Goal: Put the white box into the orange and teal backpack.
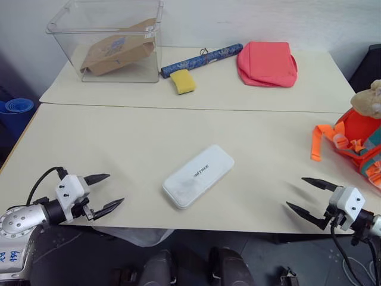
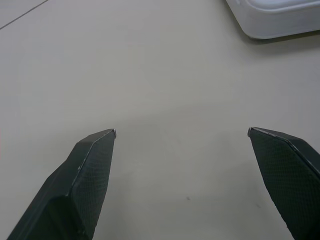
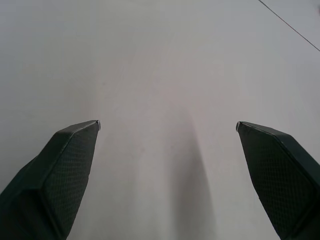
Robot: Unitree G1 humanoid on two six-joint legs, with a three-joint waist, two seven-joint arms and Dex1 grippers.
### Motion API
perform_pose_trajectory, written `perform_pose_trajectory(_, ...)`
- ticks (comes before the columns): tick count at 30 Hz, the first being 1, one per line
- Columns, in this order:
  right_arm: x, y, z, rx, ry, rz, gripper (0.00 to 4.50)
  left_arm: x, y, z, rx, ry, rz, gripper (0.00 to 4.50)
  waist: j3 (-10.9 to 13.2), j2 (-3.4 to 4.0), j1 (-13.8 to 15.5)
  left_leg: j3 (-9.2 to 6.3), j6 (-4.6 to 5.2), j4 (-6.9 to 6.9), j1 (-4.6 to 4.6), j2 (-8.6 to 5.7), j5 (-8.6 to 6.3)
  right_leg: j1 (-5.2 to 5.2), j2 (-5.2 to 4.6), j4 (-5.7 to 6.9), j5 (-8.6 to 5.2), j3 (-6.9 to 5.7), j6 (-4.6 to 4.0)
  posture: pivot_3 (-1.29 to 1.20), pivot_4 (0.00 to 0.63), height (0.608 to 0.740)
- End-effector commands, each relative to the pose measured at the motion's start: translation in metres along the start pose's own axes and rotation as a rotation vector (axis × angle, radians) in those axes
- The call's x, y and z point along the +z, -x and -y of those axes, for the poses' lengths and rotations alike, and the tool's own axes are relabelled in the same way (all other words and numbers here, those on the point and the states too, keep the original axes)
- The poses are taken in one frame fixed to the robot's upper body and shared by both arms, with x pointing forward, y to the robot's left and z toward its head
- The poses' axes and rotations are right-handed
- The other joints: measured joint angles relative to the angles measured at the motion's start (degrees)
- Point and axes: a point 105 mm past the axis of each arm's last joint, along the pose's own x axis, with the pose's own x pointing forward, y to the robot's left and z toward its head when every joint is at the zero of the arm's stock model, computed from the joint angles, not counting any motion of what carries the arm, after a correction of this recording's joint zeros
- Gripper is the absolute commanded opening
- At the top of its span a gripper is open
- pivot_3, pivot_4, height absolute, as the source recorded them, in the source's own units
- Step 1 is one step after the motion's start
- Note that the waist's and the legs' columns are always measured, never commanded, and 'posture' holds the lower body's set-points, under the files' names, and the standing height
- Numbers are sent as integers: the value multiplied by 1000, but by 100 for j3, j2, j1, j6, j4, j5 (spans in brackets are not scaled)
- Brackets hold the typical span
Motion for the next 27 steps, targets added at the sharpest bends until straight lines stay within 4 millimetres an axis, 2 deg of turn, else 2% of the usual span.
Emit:
perform_pose_trajectory(1, 7, 2, 7, -17, 22, 26, 4491, 6, 5, -8, 30, -42, 4, 4446, 0, 0, 0, 0, 0, 0, 0, 0, 0, 0, 0, 0, 0, 0, 0, 0, 150, 740)
perform_pose_trajectory(8, 9, -4, 5, -13, -115, 76, 4491, 25, 11, -5, -12, 50, 47, 4446, 0, 0, -1, -1, 0, 0, 0, 0, 0, 0, 0, 1, 0, 0, 0, 0, 150, 740)
perform_pose_trajectory(11, 27, -15, 13, 0, -102, 124, 4500, 35, 14, -2, -17, 79, 41, 3885, 1, 2, -16, -2, 0, 0, 0, 1, 1, 0, -1, 2, 0, 3, 0, 0, 150, 740)
perform_pose_trajectory(12, 35, -23, 18, 2, -90, 141, 4500, 37, 10, 5, -43, 78, 40, 3625, 2, 6, -28, -1, 0, 1, 0, 1, 1, 1, -1, 2, 0, 4, 0, 0, 150, 740)
perform_pose_trajectory(14, 46, -42, 27, 12, -61, 161, 3891, 40, -1, 21, -100, 62, 39, 2986, 2, 8, -79, 0, 0, 2, 4, 1, 2, 2, -1, 5, 0, 7, 0, 0, 150, 740)
perform_pose_trajectory(18, 44, -82, 31, 96, 15, 77, 2578, 35, -30, 61, -255, 27, 8, 1735, 2, 7, -126, 0, -7, -1, 6, 0, 4, -2, 2, 11, -2, 5, -4, 0, 150, 740)
perform_pose_trajectory(20, 45, -104, 38, 88, 31, 60, 1807, 41, -41, 74, -284, 45, 43, 1046, 2, 7, -130, -1, -10, -2, 4, -1, 3, -3, 7, 16, -4, 0, -8, 0, 150, 740)
perform_pose_trajectory(23, 45, -127, 47, 61, 44, 47, 790, 43, -46, 79, -303, 47, 45, 140, 2, 7, -140, 1, -5, 9, -4, -1, 7, -7, 8, 21, -4, 0, -8, 0, 150, 740)
perform_pose_trajectory(25, 46, -141, 49, 60, 22, 41, 79, 43, -49, 83, -317, 58, 47, 0, 2, 8, -138, 2, -3, 11, -5, -2, 11, -7, 7, 21, -4, 0, -8, 0, 150, 740)
perform_pose_trajectory(27, 50, -155, 43, 103, 13, 56, 35, 44, -52, 86, -326, 58, 54, 0, 2, 8, -141, 2, -2, 13, -5, -2, 14, -6, 7, 21, -4, 0, -8, 0, 150, 740)
